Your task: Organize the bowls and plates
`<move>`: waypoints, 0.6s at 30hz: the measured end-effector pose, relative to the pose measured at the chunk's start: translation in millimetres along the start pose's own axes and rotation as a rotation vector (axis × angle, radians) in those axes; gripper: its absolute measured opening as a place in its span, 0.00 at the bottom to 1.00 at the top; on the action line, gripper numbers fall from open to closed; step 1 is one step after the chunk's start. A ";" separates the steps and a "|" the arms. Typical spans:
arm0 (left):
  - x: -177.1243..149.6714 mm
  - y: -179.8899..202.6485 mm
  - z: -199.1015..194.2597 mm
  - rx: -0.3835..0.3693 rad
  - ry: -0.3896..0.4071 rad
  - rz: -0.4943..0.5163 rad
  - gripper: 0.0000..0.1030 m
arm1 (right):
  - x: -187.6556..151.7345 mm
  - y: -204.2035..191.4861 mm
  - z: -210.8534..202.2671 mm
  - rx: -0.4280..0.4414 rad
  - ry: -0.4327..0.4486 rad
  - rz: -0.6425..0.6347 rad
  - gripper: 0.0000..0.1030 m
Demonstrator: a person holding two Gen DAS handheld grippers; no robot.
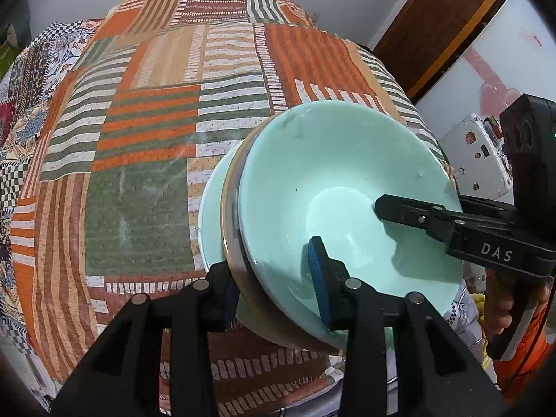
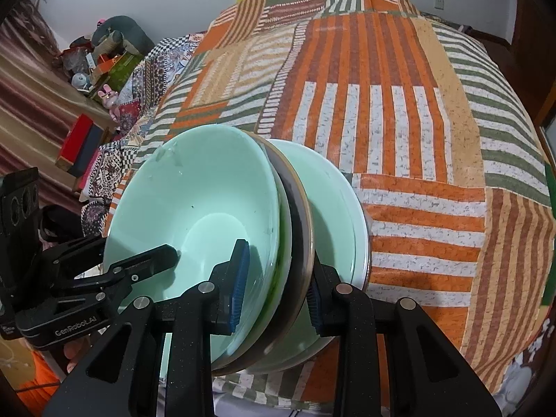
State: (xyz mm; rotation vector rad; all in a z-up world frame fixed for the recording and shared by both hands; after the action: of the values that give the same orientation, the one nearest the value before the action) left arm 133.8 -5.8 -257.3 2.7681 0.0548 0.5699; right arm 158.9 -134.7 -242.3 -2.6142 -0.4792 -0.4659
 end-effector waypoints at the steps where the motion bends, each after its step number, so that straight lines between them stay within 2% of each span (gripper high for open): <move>1: 0.6 -0.4 0.0 -0.005 0.001 0.000 0.35 | 0.1 -0.4 0.0 -0.001 0.002 -0.002 0.27; 9: 0.9 -5.6 5.0 -0.021 -0.004 -0.021 0.35 | 0.1 -0.9 -2.2 0.008 0.017 -0.018 0.30; 12: 0.6 -3.4 -1.1 0.025 0.030 0.000 0.38 | 0.2 -1.4 -8.1 -0.017 0.041 -0.030 0.31; 13: 0.3 -2.9 -3.5 0.034 0.037 0.006 0.42 | -0.1 -0.8 -11.4 -0.021 0.050 -0.030 0.32; 15: 0.4 -3.4 -9.6 0.047 0.056 0.003 0.47 | 0.4 0.6 -19.0 -0.029 0.075 -0.023 0.40; 18: 1.2 -4.3 -24.3 0.074 0.096 0.003 0.48 | 0.6 2.2 -35.7 -0.043 0.120 -0.021 0.42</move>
State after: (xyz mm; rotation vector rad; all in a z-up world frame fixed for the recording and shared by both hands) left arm 125.6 5.6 -237.0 2.8110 0.0959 0.7157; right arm 151.8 -153.3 -212.6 -2.6056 -0.4616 -0.6425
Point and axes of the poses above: each gripper's, at about its wrist camera, not at the fingertips, and z roughly the way its jaws point, y to its right, x to its top, the point moved 3 cm from there along z, roughly the way its jaws point, and after that the axes turned 5 degrees about -z, right-handed, at the moved point
